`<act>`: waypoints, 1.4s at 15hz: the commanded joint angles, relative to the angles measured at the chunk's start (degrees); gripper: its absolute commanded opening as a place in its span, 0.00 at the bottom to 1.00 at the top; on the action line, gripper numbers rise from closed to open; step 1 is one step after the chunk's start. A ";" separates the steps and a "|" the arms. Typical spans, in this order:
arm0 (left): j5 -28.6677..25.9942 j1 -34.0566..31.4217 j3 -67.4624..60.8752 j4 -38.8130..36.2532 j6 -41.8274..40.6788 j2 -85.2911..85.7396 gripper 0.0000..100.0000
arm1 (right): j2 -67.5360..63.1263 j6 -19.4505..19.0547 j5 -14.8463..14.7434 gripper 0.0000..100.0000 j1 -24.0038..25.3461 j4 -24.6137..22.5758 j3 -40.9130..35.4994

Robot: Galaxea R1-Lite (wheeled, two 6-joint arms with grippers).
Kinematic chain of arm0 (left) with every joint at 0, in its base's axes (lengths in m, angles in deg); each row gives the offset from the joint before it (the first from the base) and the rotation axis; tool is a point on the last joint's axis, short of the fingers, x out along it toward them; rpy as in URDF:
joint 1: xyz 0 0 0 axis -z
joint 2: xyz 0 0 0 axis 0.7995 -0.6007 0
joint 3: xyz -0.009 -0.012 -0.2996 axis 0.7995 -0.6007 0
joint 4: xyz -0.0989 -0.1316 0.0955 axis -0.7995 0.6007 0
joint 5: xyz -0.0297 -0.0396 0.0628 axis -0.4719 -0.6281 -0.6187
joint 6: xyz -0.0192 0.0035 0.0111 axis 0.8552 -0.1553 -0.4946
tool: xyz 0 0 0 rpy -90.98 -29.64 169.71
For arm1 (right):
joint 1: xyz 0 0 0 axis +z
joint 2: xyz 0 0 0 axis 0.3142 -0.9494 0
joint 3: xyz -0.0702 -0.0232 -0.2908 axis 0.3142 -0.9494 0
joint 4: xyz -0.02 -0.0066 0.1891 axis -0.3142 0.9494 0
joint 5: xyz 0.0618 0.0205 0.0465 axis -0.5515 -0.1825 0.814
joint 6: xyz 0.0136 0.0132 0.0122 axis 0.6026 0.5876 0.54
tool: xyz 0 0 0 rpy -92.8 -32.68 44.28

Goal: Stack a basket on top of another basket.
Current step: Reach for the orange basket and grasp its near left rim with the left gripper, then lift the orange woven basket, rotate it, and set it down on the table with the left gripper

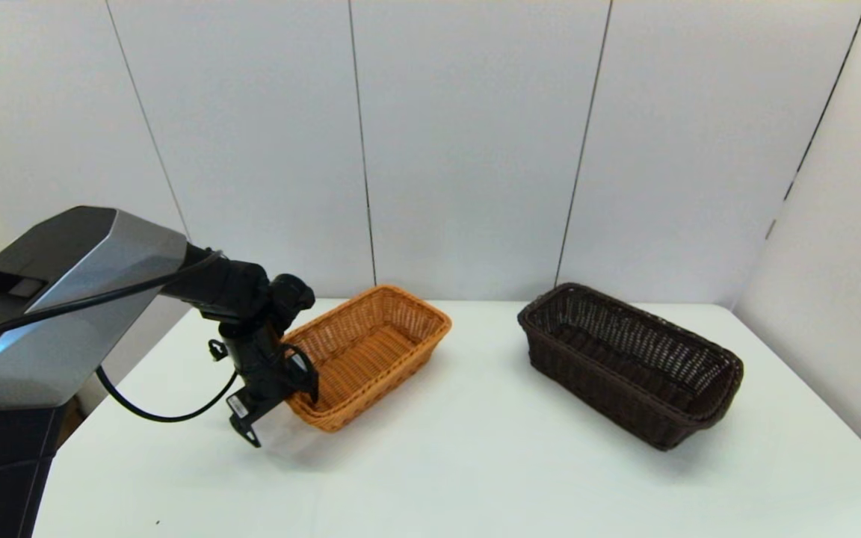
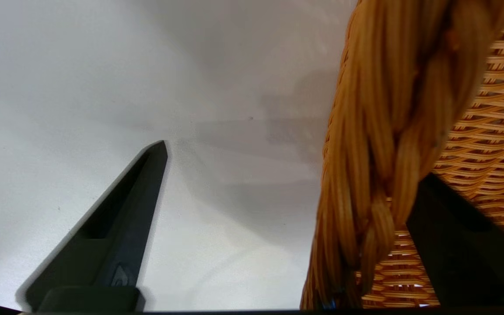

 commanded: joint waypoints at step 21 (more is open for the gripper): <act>-0.88 -0.88 -0.97 -1.25 -0.46 3.40 0.00 | 0.02 -0.02 0.05 1.00 0.00 0.00 0.00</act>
